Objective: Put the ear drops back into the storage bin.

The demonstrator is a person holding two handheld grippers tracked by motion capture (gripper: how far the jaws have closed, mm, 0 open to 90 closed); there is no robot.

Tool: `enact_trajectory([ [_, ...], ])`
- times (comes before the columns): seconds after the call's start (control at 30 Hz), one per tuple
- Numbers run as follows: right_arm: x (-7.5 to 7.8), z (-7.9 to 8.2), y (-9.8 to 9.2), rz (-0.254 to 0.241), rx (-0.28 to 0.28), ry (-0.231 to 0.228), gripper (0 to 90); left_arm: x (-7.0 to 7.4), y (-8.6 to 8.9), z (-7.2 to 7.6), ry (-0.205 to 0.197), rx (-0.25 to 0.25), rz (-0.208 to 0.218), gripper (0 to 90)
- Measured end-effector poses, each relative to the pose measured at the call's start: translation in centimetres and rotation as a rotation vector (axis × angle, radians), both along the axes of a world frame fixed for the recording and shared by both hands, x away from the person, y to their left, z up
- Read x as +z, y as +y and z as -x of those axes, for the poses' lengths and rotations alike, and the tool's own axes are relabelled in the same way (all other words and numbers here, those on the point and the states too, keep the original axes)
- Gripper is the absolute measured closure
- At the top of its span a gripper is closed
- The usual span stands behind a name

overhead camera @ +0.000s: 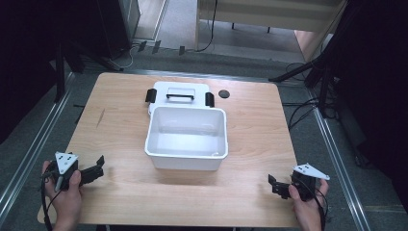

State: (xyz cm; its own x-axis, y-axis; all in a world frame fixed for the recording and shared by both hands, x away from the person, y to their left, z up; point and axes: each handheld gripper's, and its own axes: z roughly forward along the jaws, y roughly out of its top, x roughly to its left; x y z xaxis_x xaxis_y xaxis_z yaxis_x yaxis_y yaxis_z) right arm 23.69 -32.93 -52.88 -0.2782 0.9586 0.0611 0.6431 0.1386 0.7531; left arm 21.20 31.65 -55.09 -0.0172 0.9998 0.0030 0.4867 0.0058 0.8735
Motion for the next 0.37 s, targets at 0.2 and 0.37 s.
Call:
enact_trajectory([
  [0.2, -1.0, 1.0, -0.7, -0.051, -0.018, -0.073, 0.0, 0.0, 0.0, 0.0, 0.001, 0.000, -0.006, 0.0],
  [0.37, -1.3, 1.4, -1.7, -0.098, -0.025, -0.116, 0.0, 0.0, 0.1, -0.1, 0.008, 0.008, 0.005, 0.0],
])
